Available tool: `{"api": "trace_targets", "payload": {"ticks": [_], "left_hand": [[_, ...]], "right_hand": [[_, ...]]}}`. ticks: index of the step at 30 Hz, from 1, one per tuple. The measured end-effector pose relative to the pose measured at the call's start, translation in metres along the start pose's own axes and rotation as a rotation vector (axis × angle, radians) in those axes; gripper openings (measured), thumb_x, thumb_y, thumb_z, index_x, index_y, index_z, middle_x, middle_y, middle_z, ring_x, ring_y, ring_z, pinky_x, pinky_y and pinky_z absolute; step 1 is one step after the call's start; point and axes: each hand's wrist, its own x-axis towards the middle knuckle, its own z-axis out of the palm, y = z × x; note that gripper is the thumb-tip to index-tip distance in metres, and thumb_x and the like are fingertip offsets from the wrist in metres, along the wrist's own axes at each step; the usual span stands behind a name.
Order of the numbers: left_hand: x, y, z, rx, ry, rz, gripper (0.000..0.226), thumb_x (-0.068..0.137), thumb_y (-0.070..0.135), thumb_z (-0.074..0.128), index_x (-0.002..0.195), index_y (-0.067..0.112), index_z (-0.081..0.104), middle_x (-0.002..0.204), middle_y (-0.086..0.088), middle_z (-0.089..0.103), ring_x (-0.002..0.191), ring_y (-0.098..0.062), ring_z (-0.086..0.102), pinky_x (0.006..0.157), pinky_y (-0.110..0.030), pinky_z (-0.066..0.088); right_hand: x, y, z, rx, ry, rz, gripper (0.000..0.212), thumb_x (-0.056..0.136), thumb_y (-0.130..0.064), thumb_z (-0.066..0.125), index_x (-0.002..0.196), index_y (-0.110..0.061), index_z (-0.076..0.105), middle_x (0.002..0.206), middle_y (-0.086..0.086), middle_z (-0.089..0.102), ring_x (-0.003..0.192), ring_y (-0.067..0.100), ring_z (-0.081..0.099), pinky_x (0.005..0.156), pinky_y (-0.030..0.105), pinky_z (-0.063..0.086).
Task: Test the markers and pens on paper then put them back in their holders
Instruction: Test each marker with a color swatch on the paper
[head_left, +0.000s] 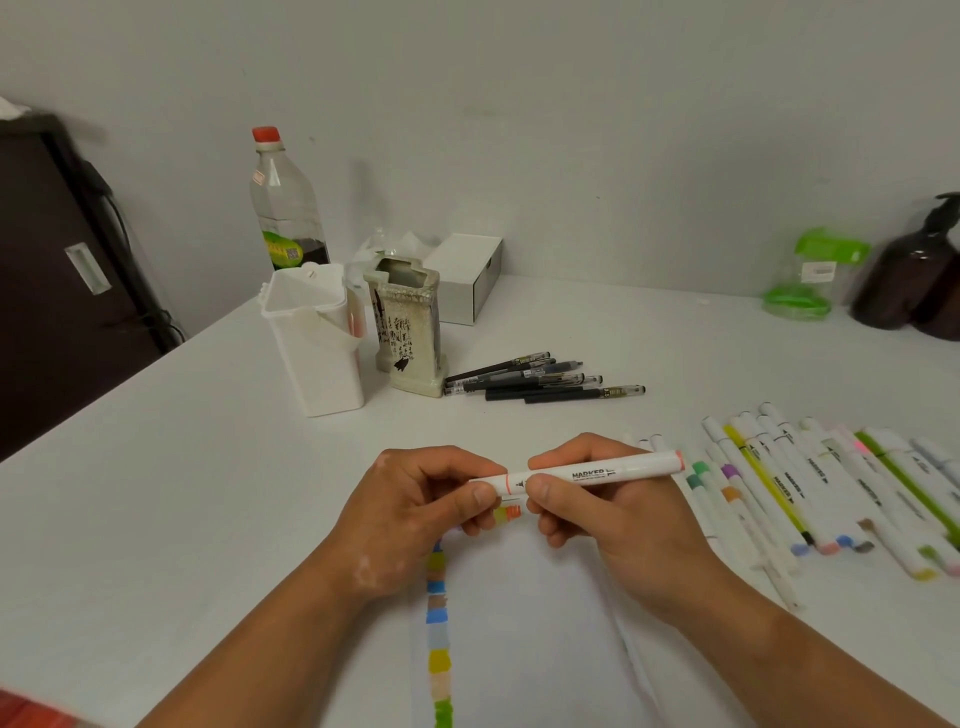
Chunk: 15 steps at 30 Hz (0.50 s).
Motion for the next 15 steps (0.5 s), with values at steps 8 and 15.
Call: {"api": "trace_targets", "payload": {"ticks": [8,15], "left_hand": [[0.003,-0.001,-0.008,0.008,0.145,0.011,0.020,0.080,0.039,0.067,0.098,0.035,0.076,0.082,-0.001,0.073,0.076,-0.017,0.068,0.071,-0.018,0.055],[0.003,-0.007,-0.006,0.009,0.108,0.013,0.023,0.076,0.036,0.071,0.099,0.039,0.076,0.085,0.001,0.073,0.077,-0.018,0.070,0.069,-0.023,0.057]], "right_hand": [[0.004,-0.016,-0.021,0.156,-0.113,0.034,0.038,0.079,-0.043,0.069,0.104,-0.017,0.079,0.088,0.017,0.074,0.070,0.023,0.065,0.057,0.030,0.053],[-0.003,-0.026,-0.017,-0.449,-0.247,0.141,0.021,0.078,-0.044,0.078,0.088,-0.028,0.069,0.074,0.001,0.077,0.065,0.010,0.068,0.064,0.023,0.051]]}}
